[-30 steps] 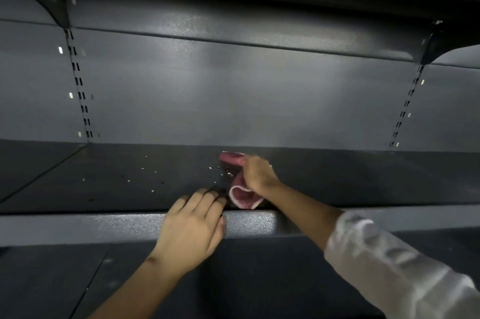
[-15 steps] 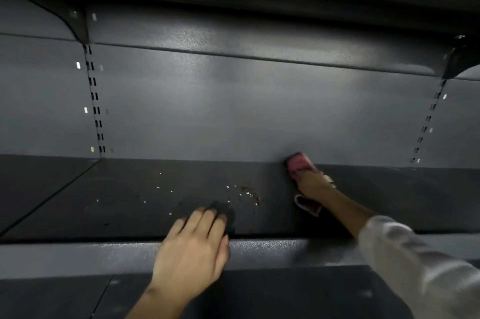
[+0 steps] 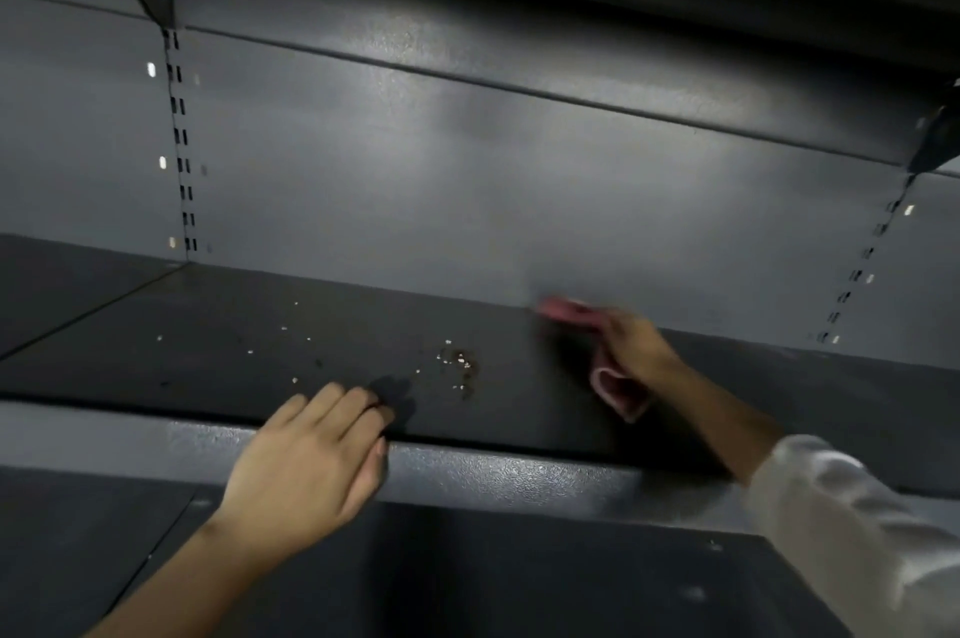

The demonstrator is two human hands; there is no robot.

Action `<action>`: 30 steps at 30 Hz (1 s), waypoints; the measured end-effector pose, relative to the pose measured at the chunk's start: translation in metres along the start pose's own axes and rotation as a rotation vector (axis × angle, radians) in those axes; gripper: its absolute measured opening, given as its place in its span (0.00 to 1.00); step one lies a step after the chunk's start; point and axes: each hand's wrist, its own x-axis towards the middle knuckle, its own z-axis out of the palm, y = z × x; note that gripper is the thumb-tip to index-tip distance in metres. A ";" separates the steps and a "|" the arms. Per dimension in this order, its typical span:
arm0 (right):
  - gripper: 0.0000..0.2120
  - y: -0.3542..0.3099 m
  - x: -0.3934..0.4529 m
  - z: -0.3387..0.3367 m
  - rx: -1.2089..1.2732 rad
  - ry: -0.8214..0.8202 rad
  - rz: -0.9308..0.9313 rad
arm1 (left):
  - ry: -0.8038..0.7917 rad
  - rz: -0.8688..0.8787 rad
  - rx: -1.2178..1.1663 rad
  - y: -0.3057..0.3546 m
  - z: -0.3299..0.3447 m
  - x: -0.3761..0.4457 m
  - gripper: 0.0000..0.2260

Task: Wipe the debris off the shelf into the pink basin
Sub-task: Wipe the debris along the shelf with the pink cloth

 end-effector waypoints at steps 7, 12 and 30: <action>0.20 0.022 0.028 0.017 -0.152 -0.097 0.253 | -0.106 -0.008 0.061 0.002 -0.004 0.004 0.17; 0.18 -0.083 0.039 0.072 -0.201 -0.212 -0.157 | -0.137 -0.043 0.050 0.004 -0.006 0.005 0.16; 0.18 0.016 -0.049 -0.023 -0.183 0.010 0.297 | -0.112 0.009 0.032 -0.031 -0.015 -0.010 0.16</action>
